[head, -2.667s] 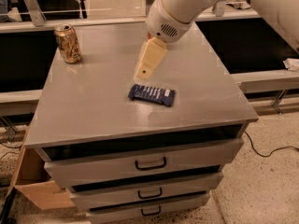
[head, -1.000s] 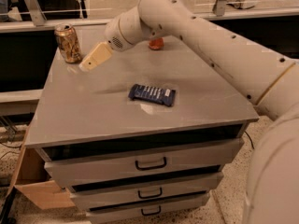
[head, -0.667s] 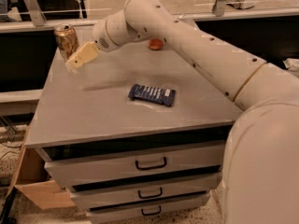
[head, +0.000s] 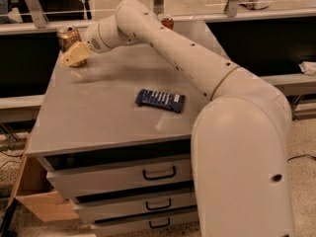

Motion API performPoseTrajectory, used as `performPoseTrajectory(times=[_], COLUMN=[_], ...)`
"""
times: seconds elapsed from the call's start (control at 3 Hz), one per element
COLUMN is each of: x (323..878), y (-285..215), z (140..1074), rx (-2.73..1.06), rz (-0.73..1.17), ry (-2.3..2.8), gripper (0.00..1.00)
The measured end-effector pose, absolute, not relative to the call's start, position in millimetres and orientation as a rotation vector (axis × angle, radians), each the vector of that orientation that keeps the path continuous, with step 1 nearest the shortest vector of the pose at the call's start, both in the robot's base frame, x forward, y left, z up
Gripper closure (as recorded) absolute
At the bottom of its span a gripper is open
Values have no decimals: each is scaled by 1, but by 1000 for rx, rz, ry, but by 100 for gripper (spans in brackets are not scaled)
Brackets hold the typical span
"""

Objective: Knock orange can over

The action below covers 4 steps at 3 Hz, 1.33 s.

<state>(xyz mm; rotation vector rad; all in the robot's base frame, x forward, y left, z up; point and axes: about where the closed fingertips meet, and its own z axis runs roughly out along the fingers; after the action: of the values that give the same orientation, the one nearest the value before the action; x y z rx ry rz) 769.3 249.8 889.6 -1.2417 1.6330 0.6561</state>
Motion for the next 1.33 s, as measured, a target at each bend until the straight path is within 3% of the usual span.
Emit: performPoseTrajectory(times=[0.67,1.33], x=[789,780], y=[281,255], z=[866,897], rx=[-1163,-1191], rz=[786,756], ry=[1660,1602], gripper=[41,89])
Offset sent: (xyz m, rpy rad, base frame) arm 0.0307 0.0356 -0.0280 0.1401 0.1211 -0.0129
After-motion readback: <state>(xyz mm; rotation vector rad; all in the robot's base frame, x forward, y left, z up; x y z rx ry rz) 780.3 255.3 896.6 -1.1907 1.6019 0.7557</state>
